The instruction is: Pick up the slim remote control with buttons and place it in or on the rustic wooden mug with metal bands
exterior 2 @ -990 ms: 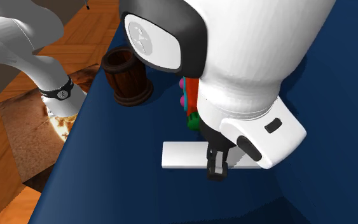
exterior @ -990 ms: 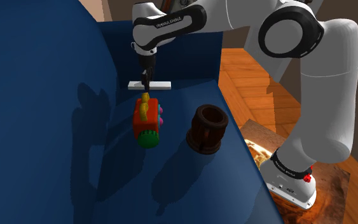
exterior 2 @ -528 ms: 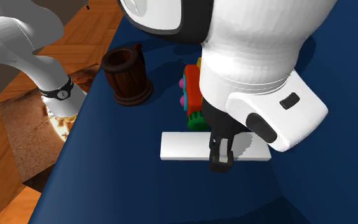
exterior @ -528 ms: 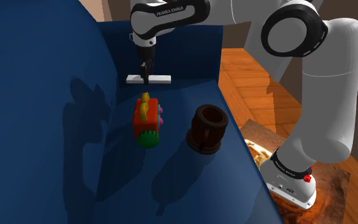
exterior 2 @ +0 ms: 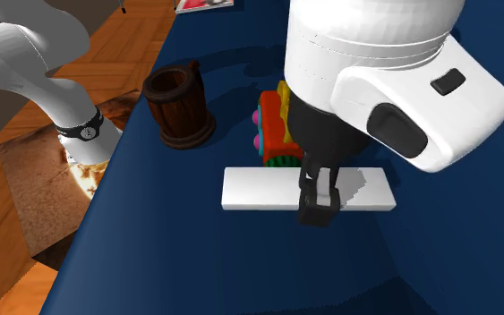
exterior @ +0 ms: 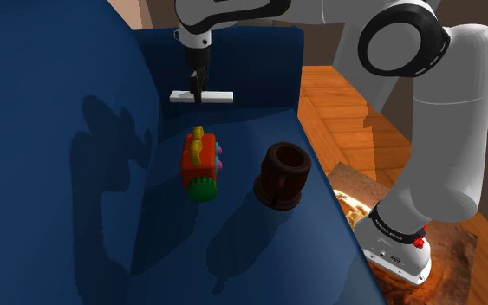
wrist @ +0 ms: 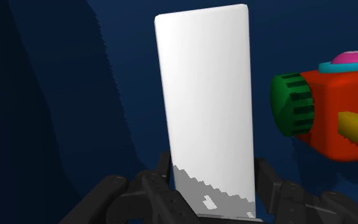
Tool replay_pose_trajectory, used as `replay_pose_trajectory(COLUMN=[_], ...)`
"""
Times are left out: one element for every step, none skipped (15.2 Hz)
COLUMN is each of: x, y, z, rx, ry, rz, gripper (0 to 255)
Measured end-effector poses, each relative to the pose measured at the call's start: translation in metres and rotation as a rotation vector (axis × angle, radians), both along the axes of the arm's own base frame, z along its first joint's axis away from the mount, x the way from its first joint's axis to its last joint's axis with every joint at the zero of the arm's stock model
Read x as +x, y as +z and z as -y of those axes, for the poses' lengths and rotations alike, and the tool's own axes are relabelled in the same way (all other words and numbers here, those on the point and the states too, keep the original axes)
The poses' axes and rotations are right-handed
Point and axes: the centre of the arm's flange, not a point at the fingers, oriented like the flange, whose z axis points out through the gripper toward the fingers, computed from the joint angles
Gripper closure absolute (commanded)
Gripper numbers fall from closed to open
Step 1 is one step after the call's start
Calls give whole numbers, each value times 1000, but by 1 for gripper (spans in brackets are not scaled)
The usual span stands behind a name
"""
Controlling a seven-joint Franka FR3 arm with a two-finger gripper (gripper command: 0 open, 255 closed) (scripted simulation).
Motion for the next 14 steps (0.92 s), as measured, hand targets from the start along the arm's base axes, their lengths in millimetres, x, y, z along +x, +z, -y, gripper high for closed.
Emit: replay_pose_trajectory(x=[0,0,0,0,-1,0,0,1,1,1,1,0,0,0], y=[6,10,15,21,26,31,36,41,47,53,58,63,69,73], z=[0,-1,0,0,0,0,0,0,0,-1,0,0,-1,-1], rx=[0,0,0,0,0,0,0,0,0,0,0,0,0,0], ry=[0,0,0,0,0,0,0,0,0,0,0,0,0,0], rz=[0,0,0,0,0,0,0,0,0,0,0,0,0,0], gripper=[255,255,255,255,255,255,255,255,255,255,255,255,255,255])
